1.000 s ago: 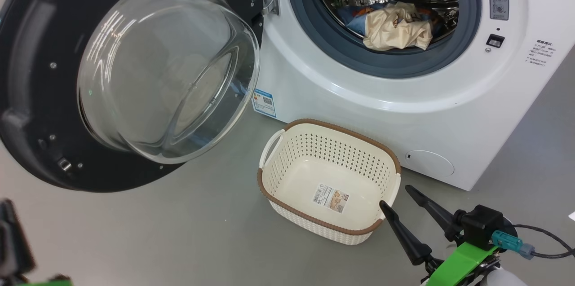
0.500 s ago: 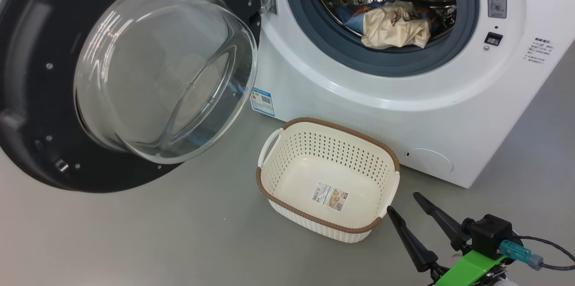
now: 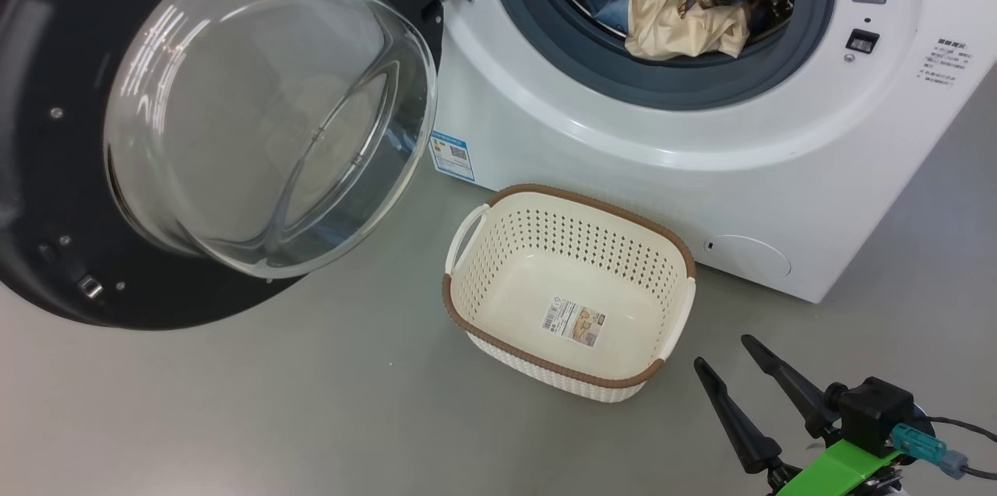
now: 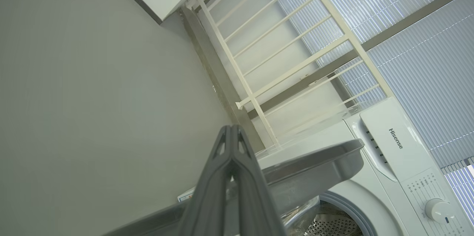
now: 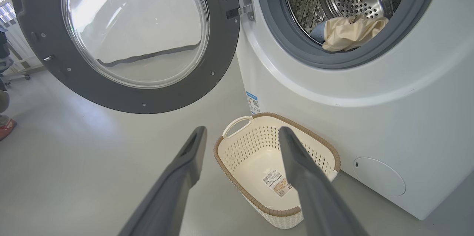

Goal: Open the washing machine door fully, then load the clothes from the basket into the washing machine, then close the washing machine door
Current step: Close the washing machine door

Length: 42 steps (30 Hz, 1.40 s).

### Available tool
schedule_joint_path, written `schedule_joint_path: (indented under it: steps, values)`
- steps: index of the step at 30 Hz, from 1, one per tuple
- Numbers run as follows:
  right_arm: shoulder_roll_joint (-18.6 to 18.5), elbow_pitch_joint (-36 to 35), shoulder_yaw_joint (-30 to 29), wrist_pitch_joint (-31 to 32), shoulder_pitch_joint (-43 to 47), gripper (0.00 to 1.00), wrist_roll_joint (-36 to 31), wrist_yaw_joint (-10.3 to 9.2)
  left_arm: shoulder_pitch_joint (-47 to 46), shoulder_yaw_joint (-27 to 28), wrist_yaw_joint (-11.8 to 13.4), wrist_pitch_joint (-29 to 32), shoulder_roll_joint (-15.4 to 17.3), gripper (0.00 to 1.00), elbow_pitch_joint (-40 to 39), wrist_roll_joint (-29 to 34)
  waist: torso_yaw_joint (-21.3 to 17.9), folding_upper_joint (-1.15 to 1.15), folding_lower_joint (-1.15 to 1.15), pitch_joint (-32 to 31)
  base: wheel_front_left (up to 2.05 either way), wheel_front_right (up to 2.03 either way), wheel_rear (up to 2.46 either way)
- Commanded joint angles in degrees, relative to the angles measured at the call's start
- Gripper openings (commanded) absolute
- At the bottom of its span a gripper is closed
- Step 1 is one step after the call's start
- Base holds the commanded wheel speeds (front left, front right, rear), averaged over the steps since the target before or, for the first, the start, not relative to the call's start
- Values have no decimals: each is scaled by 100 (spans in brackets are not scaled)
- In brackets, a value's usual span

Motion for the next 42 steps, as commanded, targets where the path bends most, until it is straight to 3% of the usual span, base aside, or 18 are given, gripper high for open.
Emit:
schedule_joint_path:
  steps: [1, 10, 20, 27, 42]
  values:
    - [-97, -150, 95, -28, 32, 100, -56, 9, -233, 82, -16, 74, 427, 0, -92, -20, -24, 0, 0, 47, 0, 0, 0]
    - [-225, -194, 160, -28, -90, 100, -79, 9, -691, -228, -17, 887, 426, 0, 610, -119, -134, 0, 0, 276, 0, 0, 0]
    - [-253, -201, 132, -28, -163, 100, -86, 9, -746, -467, -19, 1520, 414, 0, 655, -192, -212, 0, 0, 357, 0, 0, 0]
    - [-161, -171, 80, -28, -135, 100, -95, 9, -451, -734, -19, 2354, 409, 0, 18, -396, -199, 0, 0, 250, 0, 0, 0]
    - [-24, -198, -50, -28, 10, 100, -101, 9, 632, -1092, -19, 3942, 489, 0, -2237, -1264, -261, 0, 0, 21, 0, 0, 0]
